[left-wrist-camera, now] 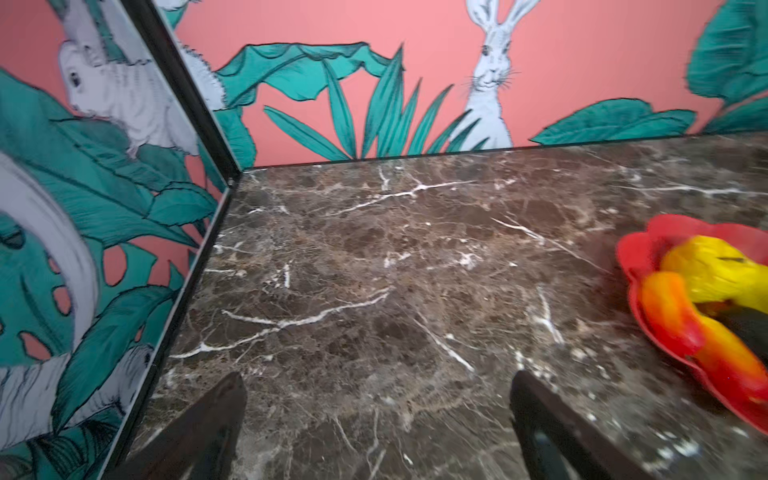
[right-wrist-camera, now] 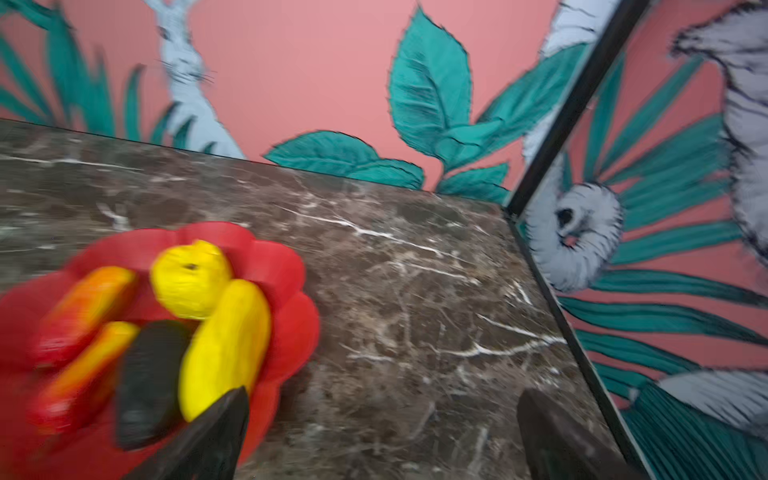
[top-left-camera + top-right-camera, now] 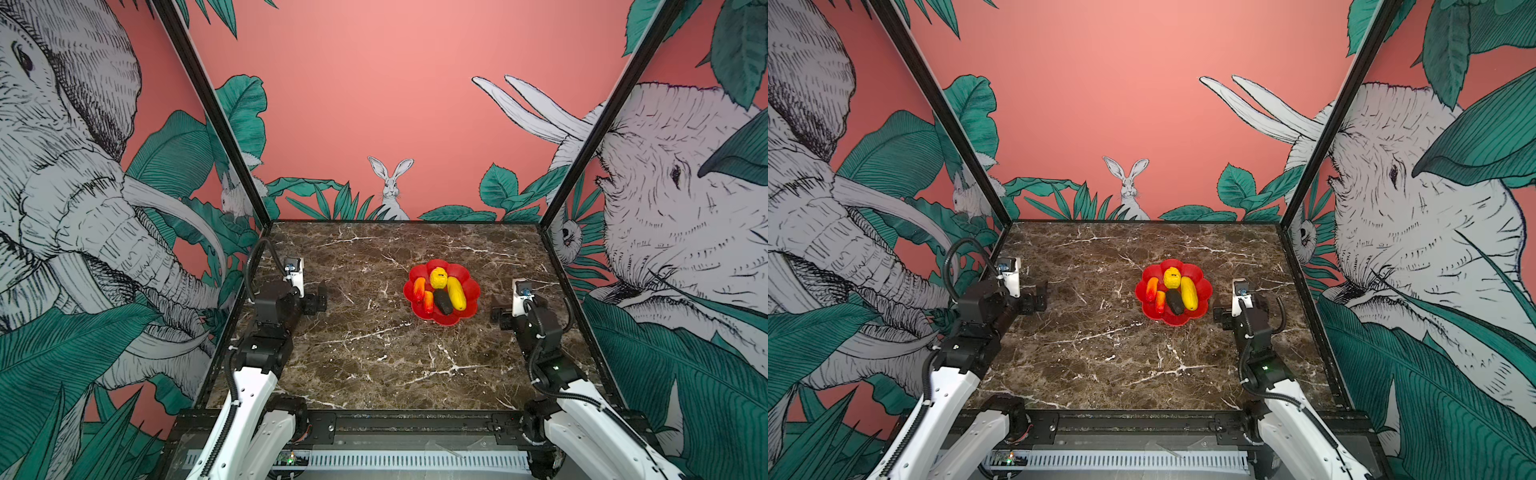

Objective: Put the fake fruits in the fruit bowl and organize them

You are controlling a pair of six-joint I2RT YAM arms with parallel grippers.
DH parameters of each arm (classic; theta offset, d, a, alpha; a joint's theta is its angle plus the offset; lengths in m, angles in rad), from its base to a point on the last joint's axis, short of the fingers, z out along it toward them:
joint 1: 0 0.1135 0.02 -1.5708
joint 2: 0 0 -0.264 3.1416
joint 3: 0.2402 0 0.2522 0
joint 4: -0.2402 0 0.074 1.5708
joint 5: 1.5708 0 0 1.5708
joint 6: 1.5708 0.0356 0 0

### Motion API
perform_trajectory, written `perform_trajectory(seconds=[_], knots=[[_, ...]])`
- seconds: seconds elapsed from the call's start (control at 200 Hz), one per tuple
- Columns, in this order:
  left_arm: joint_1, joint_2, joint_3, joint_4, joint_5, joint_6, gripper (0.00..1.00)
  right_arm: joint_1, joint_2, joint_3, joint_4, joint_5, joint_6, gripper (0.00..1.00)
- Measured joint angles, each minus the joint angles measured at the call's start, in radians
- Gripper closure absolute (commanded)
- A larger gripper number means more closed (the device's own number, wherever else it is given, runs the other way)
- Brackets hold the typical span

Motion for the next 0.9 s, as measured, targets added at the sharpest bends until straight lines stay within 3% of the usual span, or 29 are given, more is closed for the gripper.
perform_trajectory(seconds=[0.15,0.36,0.62,0.735,0.9], knots=[[0.000,0.166,-0.160,0.259,-0.131,0.026,0.00,-0.096,0.231,-0.023,0.143,0.008,0.006,0.00],[0.000,0.448,-0.224,0.555,-0.222,0.078,0.00,-0.136,0.527,-0.021,0.376,-0.048,0.005,0.00],[0.014,0.674,-0.208,0.805,-0.183,0.132,0.00,-0.175,0.667,0.084,0.491,-0.116,0.000,0.00],[0.039,0.790,-0.196,0.939,-0.138,0.132,0.00,-0.191,0.774,0.082,0.653,-0.135,0.001,0.00],[0.073,0.836,-0.196,0.978,-0.105,0.119,0.00,-0.215,0.837,0.074,0.651,-0.144,0.012,0.00]])
